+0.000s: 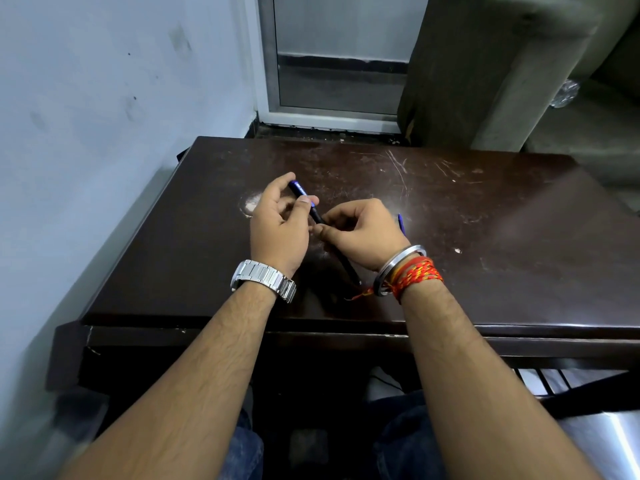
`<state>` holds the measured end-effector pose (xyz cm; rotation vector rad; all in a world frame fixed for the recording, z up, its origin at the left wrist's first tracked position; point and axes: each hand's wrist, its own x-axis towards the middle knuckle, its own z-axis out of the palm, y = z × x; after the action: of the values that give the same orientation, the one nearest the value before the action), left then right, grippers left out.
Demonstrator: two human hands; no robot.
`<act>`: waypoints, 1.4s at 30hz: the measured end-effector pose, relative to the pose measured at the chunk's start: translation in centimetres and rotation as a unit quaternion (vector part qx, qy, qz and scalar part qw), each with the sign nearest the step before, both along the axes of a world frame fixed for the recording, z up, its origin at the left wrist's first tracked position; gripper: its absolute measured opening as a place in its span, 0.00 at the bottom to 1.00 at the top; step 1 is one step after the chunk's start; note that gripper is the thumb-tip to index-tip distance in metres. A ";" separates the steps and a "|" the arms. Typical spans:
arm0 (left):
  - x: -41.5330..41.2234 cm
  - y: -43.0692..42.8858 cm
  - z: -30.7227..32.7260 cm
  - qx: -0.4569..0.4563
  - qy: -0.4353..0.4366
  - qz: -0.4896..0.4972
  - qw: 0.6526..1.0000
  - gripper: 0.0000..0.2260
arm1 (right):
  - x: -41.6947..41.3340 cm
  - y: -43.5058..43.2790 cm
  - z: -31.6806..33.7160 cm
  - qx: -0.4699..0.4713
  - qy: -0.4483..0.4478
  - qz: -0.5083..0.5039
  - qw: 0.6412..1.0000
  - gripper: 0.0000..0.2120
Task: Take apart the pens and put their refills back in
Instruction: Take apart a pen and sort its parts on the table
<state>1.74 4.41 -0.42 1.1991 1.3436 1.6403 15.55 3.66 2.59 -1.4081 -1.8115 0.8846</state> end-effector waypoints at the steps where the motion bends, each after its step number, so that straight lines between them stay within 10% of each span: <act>1: 0.1 -0.1 0.0 -0.003 -0.002 -0.007 1.000 0.15 | -0.1 0.1 -0.1 0.008 0.007 -0.003 1.000 0.02; 15: 0.1 -0.7 0.6 -0.030 0.001 -0.029 0.999 0.18 | -0.2 -0.2 -0.1 -0.043 0.121 0.041 0.991 0.27; 42: 0.0 -0.9 1.0 -0.064 -0.035 -0.091 0.993 0.20 | -0.5 -0.4 -0.4 -0.045 0.162 0.018 0.986 0.25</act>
<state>1.72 3.52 0.55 1.1414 1.2375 1.4323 15.03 3.22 2.23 -1.2064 -1.5695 1.1545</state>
